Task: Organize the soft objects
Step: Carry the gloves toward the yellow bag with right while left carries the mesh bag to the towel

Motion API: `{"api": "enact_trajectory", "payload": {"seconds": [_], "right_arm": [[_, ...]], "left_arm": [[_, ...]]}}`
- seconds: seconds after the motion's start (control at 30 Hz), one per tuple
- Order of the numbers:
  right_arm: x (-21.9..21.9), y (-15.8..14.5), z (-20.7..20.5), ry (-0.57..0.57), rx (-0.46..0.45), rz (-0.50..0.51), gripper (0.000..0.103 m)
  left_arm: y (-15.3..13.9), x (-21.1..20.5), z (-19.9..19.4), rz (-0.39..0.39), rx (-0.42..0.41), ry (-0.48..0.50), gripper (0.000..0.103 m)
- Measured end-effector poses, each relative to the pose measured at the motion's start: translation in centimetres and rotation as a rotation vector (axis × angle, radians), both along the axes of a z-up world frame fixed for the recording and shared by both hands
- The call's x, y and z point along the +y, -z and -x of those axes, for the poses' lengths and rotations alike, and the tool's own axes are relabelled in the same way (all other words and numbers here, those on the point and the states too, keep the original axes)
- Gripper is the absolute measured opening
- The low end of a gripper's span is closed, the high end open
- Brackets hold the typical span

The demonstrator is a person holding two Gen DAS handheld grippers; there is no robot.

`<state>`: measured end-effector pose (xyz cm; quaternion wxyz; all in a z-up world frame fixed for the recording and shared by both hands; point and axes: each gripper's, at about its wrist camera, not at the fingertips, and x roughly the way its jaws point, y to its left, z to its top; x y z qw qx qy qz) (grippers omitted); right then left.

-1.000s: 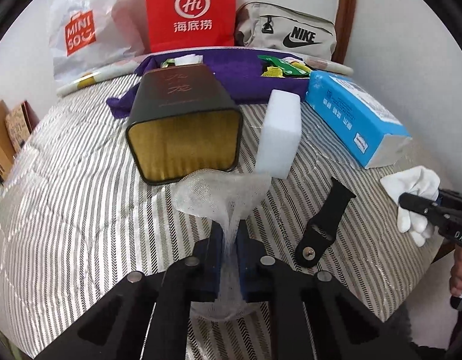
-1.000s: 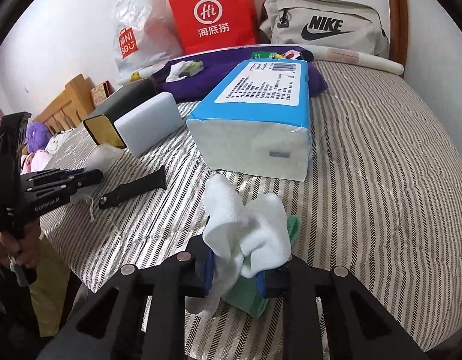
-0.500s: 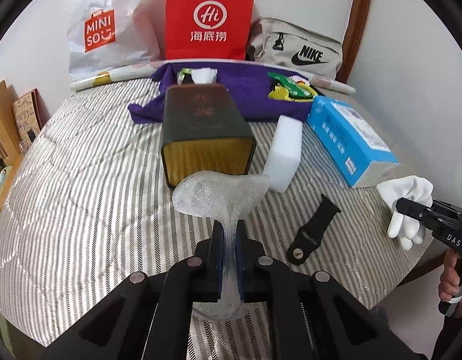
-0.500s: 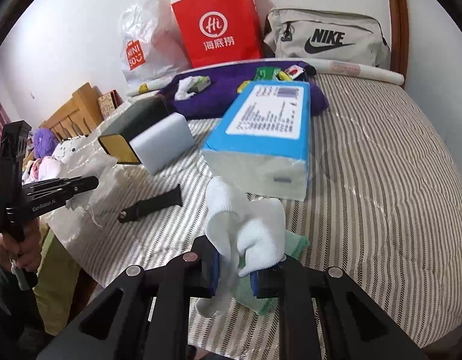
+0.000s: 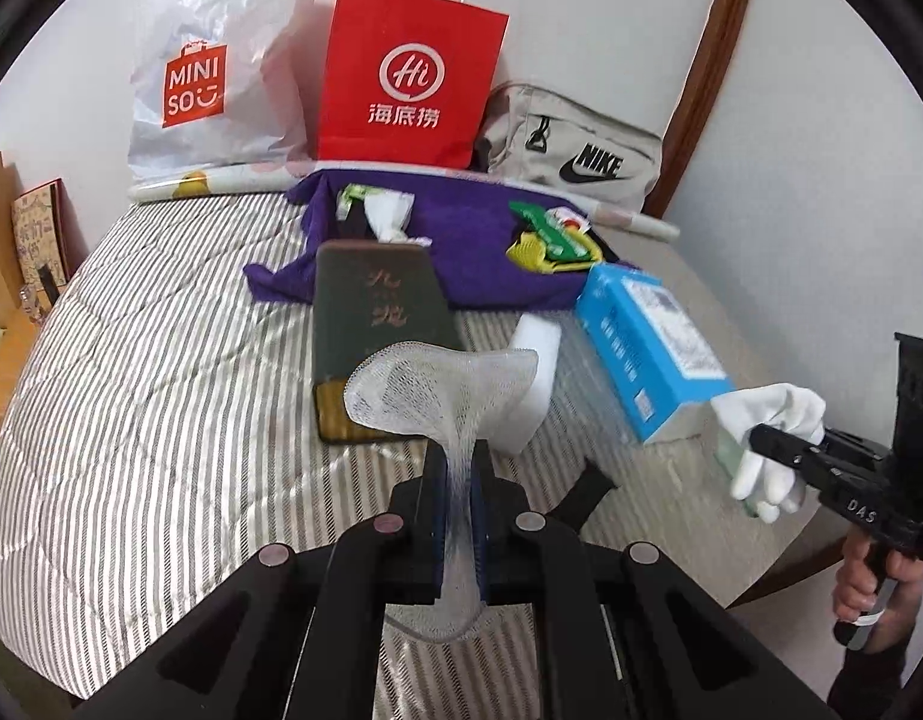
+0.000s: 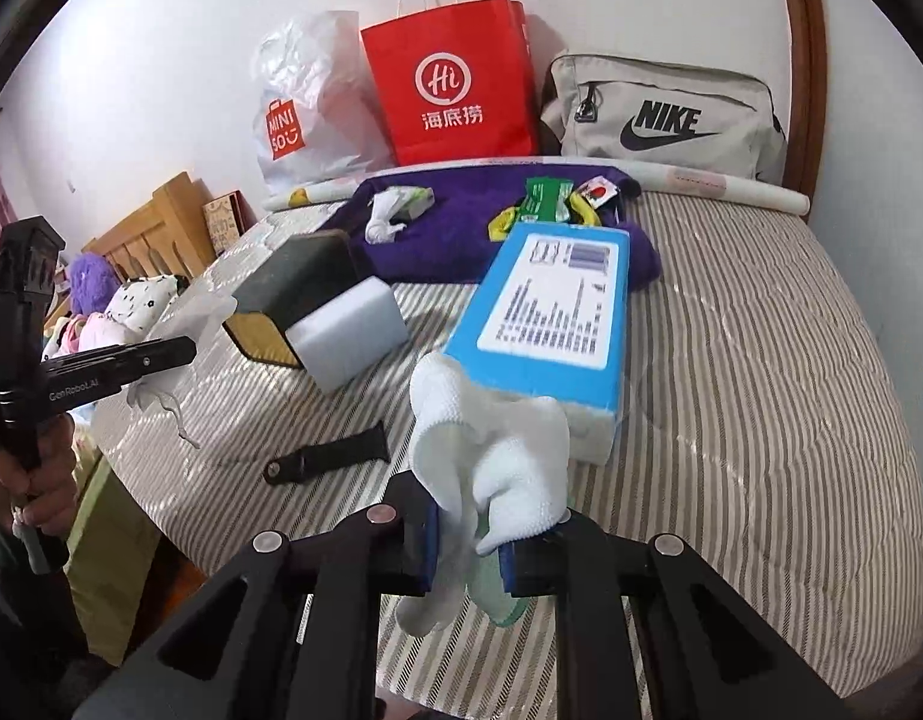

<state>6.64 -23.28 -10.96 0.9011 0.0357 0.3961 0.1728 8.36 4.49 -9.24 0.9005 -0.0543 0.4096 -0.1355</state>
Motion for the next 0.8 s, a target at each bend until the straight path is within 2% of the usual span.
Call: {"api": "enact_trajectory", "payload": {"seconds": [0.33, 0.8], "right_arm": [[0.5, -2.8, -2.1, -0.014, -0.04, -0.003, 0.015], [1.5, -5.5, -6.1, -0.035, -0.075, -0.004, 0.015]], "left_arm": [[-1.9, -0.1, -2.3, -0.029, 0.003, -0.025, 0.007], [-3.9, 0.1, -5.8, -0.022, -0.004, -0.05, 0.007]]}}
